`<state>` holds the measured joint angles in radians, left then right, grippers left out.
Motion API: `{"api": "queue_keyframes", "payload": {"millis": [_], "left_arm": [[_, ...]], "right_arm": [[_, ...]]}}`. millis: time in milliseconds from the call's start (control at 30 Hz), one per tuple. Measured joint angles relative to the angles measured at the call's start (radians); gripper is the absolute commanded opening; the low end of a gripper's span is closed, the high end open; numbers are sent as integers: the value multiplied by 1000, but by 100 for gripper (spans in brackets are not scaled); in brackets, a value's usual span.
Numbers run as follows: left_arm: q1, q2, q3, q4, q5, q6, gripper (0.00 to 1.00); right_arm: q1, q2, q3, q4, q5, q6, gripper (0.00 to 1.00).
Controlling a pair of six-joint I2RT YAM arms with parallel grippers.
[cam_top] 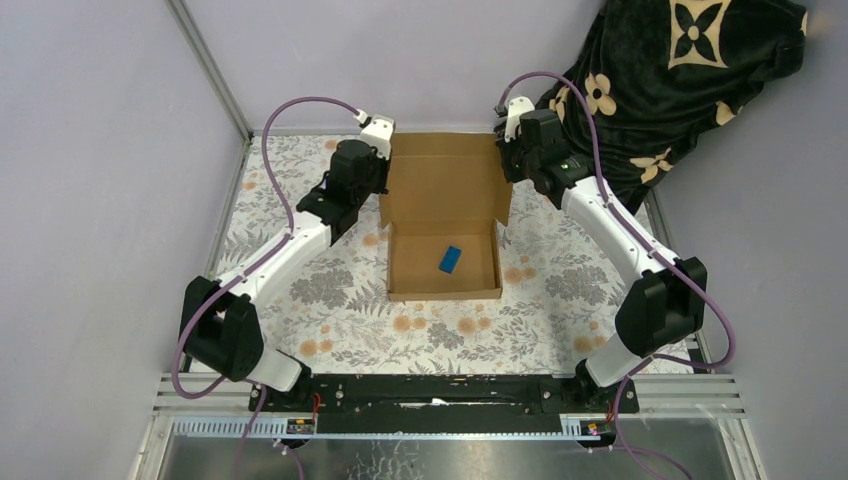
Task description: Fold the paper box
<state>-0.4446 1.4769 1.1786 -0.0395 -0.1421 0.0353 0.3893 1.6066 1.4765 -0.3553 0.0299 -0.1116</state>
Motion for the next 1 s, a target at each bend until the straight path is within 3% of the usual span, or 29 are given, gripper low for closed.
{"api": "queue_keyframes", "payload": {"millis": [1000], "left_arm": [[-22,136,140,16,-133,-71,0]], "right_arm": [[69,-2,-84,231,274,92,0]]}}
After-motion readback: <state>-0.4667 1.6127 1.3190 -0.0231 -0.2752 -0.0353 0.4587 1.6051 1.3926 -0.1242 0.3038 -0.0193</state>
